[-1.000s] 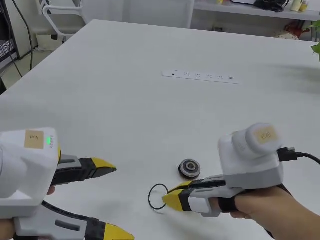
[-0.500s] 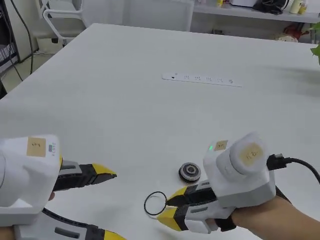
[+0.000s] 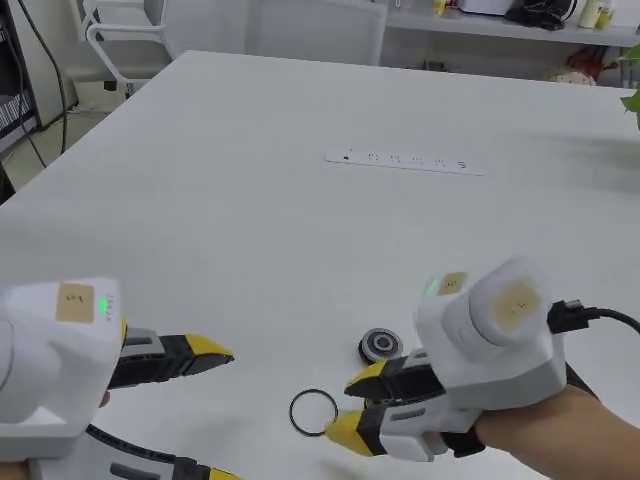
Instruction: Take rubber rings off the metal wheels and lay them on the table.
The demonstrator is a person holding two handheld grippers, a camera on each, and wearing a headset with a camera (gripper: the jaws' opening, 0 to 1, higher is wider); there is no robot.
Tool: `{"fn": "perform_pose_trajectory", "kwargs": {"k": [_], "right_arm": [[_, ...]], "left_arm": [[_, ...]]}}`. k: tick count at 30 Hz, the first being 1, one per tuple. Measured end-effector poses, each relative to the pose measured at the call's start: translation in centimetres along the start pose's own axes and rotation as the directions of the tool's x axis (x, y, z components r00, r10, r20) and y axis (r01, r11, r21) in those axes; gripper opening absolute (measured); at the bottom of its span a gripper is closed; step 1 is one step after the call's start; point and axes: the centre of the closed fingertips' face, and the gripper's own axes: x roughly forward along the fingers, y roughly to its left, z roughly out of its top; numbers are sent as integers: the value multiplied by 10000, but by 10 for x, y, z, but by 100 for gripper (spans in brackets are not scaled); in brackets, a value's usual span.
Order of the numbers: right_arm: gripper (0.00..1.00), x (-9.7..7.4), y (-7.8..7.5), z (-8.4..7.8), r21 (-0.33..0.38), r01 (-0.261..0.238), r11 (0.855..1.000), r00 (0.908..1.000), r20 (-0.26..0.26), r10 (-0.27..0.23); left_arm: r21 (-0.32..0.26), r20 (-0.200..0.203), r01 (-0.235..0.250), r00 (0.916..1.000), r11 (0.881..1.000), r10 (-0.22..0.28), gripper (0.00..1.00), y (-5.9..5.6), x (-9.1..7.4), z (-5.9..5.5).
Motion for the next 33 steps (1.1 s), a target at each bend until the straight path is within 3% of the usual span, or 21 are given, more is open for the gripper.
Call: {"fn": "perform_pose_trajectory", "kwargs": {"k": [8,16,18,20,23,25,27,33], "right_arm": [[25,-17,-13,15,355,377,9987,9966,724,-402],[24,-37,-28,24,747,781,9941,9877,1296,-873],[24,-41,-32,25,820,881,9927,9854,1384,-989],[24,-45,-36,25,919,976,9910,9831,1459,-1104],[24,-50,-39,26,1100,1021,9887,9806,1558,-1186],[23,-51,-40,24,1241,1022,9870,9815,1489,-1203],[23,-53,-42,20,1197,1125,9864,9823,1360,-1286],[23,-60,-50,13,1399,1285,9818,9818,1217,-1458]], "left_arm": [[-39,55,-4,10000,10000,5,70,0,-1,1],[-257,469,43,9989,9997,-30,70,0,-3,9],[-412,990,75,9951,9991,-34,71,1,-6,20],[-734,1327,-227,9906,9970,323,71,9,-10,28],[-705,1289,-460,9901,9965,548,71,15,-14,29],[-476,1014,-560,9930,9973,607,70,17,-17,29],[-203,1003,-537,9934,9983,555,70,16,-19,35],[453,1501,-483,9878,9978,410,71,21,-21,75]]}}
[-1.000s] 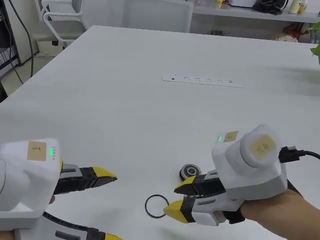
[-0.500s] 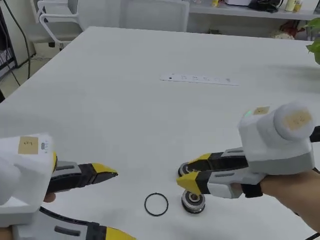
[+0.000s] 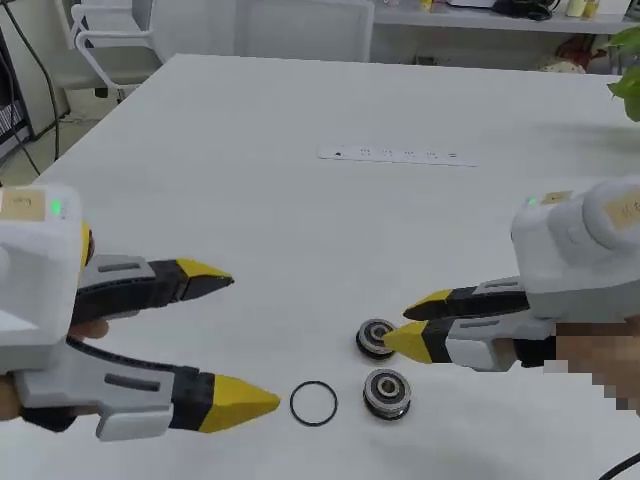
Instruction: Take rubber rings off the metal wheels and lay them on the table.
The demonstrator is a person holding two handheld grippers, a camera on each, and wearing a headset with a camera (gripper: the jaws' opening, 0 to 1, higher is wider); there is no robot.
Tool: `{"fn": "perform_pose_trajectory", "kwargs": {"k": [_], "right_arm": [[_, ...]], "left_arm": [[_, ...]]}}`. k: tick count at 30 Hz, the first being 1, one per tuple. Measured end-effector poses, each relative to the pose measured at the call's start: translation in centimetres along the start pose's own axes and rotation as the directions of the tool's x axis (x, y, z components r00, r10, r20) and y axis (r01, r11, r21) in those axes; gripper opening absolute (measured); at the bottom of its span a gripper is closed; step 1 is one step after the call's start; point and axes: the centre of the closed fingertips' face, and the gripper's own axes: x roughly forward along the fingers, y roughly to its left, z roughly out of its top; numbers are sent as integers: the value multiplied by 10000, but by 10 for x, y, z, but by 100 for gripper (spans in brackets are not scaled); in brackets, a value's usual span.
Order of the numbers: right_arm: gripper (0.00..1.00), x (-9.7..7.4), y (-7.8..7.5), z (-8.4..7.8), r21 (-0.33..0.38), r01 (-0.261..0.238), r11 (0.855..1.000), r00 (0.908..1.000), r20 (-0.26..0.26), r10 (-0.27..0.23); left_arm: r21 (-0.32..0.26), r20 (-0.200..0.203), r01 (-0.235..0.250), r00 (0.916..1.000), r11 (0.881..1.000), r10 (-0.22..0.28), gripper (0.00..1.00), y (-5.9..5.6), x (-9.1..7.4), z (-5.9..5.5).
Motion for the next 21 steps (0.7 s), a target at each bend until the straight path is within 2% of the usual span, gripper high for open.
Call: {"fn": "perform_pose_trajectory", "kwargs": {"k": [6,12,16,20,21], "right_arm": [[23,-2,-4,-5,-23,66,10000,9998,-204,-66],[23,-2,-6,-18,-118,37,9999,9974,-718,-45],[24,0,-8,-29,-178,-107,9998,9942,-1068,88],[24,0,-9,-36,-84,-275,9996,9916,-1268,262],[24,0,-9,-38,-61,-318,9995,9906,-1330,307]], "left_arm": [[1062,-144,473,9988,9932,-461,70,1,21,26],[1441,51,1044,9943,9840,-1062,69,-6,47,46],[1329,153,1747,9839,9756,-1783,69,-19,70,49],[1239,164,1971,9795,9725,-2006,67,-23,88,47],[1253,70,2152,9760,9685,-2178,66,-25,91,43]]}}
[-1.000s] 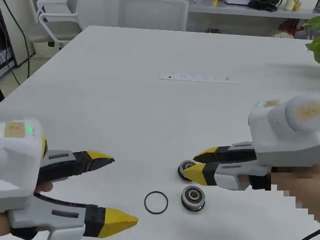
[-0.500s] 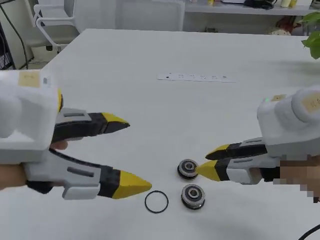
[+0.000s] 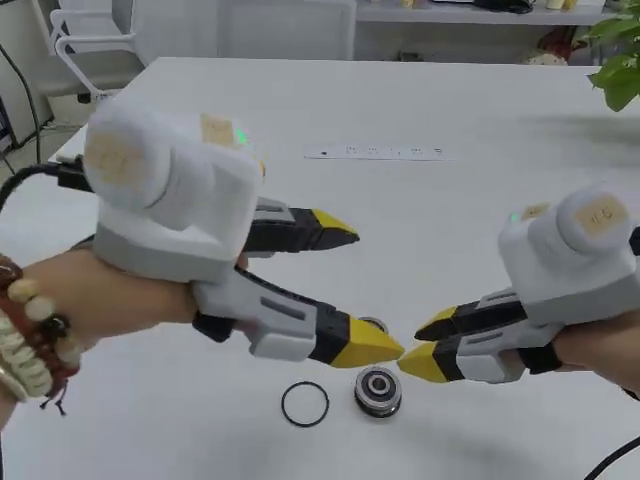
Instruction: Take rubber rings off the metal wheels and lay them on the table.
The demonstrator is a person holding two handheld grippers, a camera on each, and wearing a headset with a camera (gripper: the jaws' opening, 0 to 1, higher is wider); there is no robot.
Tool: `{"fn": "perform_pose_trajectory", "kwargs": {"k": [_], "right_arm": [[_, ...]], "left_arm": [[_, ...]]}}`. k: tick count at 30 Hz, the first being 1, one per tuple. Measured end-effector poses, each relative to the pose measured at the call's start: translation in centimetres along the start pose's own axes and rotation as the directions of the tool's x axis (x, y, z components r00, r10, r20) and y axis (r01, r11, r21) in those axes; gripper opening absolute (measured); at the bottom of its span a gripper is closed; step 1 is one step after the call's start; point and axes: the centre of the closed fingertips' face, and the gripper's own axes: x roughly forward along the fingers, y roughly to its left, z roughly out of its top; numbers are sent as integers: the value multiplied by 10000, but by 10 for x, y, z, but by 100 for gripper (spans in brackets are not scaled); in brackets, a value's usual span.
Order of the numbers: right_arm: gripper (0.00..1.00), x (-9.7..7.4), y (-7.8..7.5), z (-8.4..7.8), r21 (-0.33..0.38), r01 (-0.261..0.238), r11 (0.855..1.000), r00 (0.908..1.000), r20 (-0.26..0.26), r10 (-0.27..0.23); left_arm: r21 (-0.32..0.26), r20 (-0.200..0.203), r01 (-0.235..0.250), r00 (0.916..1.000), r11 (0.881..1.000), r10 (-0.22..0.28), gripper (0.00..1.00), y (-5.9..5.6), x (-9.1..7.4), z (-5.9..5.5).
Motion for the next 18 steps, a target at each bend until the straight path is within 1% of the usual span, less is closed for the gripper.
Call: {"fn": "perform_pose_trajectory", "kwargs": {"k": [1,2,3,4,6,7,8,9,10,11,12,13,14,16,18], "right_arm": [[23,0,0,-2,33,-21,10000,10000,-80,22],[23,1,0,-4,52,-40,10000,9999,-157,41],[23,1,1,-5,45,-65,10000,9998,-209,66],[23,3,2,-8,41,-139,9999,9995,-283,140],[24,4,3,-10,73,-273,9996,9990,-357,276],[24,6,4,-11,113,-353,9993,9986,-396,358],[24,6,5,-12,140,-398,9991,9984,-408,403],[24,7,5,-13,175,-466,9988,9981,-391,473],[25,8,7,-12,324,-597,9977,9978,-268,606],[25,10,10,-11,608,-838,9946,9964,-89,845],[26,10,12,-12,658,-987,9929,9950,-74,993],[26,10,10,-13,677,-986,9928,9951,-31,991],[26,11,10,-14,717,-994,9925,9950,5,996],[26,12,9,-16,841,-1002,9914,9950,34,1002],[26,14,10,-18,863,-1077,9904,9942,50,1077]], "left_arm": [[-17,-67,40,10000,10000,-40,65,0,1,-4],[-144,-36,-69,10000,9999,68,63,3,2,-8],[-304,50,-182,9998,9994,184,62,4,3,-9],[-753,410,-338,9985,9966,370,61,6,4,-10],[-1314,889,-364,9949,9907,483,59,6,4,-14],[-1417,1002,-419,9934,9890,565,58,7,4,-16],[-1465,967,-516,9931,9879,662,56,8,5,-21],[-1440,904,-522,9937,9882,657,54,9,5,-25],[-1222,706,-623,9950,9905,713,53,9,7,-32],[-1100,594,-722,9951,9913,791,52,11,8,-36],[-1067,483,-804,9951,9910,859,51,12,9,-40],[-1130,457,-848,9949,9900,904,51,14,10,-43],[-1326,547,-945,9932,9867,1025,50,16,12,-45],[-1515,722,-946,9917,9839,1065,47,15,14,-48],[-1611,427,-816,9951,9836,895,43,11,19,-58]]}}
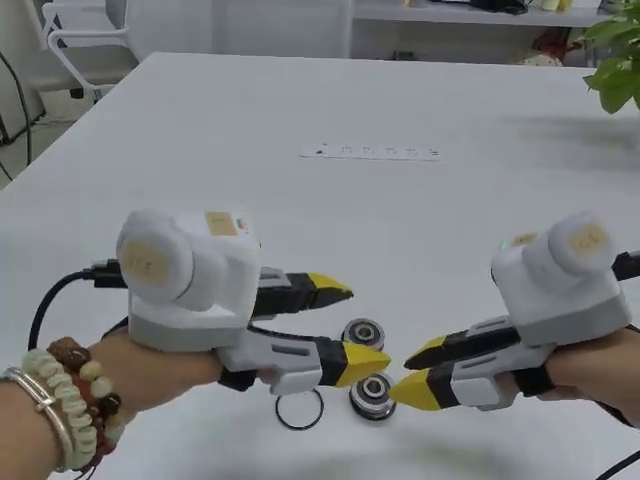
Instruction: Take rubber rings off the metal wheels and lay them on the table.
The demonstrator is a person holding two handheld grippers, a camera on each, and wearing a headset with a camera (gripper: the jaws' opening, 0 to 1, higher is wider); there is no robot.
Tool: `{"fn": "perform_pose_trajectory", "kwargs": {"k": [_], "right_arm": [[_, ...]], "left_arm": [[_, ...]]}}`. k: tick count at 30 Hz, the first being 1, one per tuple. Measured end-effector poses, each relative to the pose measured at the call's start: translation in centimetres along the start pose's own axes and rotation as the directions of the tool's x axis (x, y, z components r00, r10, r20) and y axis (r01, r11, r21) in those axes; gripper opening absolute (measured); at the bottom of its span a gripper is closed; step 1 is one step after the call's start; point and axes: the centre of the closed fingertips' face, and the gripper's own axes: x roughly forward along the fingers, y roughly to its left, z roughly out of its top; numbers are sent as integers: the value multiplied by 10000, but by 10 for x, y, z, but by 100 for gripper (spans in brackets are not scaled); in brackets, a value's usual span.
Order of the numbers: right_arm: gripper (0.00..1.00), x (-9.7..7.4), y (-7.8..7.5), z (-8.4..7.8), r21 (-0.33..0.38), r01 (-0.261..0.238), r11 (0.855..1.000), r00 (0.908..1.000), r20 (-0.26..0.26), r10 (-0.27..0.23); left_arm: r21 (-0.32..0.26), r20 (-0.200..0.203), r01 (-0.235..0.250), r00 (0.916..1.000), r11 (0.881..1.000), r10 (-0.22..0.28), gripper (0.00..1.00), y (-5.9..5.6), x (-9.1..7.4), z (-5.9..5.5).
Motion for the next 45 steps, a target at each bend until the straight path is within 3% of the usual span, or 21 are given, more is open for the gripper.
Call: {"fn": "perform_pose_trajectory", "kwargs": {"k": [2,12,15,23,28,38,45], "right_arm": [[27,2,2,-3,-128,-68,9999,9999,-85,67],[27,9,9,-7,-912,-285,9954,9993,-259,263],[26,12,10,-10,-1136,-339,9929,9987,-425,292],[24,16,14,-9,-1763,-346,9837,9986,-443,272],[23,16,12,-9,-1989,-323,9795,9987,-460,236],[21,16,11,-10,-2313,-312,9724,9983,-548,189],[13,15,8,-12,-2442,-238,9694,9977,-681,73]], "left_arm": [[5,-249,56,9997,10000,-56,41,-2,4,-8],[-99,-632,258,9977,9996,-264,33,-13,15,-24],[137,-959,396,9947,9991,-381,31,-18,17,-32],[143,-1059,290,9940,9995,-273,24,-20,22,-33],[420,-1638,206,9864,9989,-134,19,-20,26,-46],[118,-1525,14,9883,9999,4,16,-16,24,-45],[268,-1547,-35,9879,9996,76,15,-15,24,-46]]}}
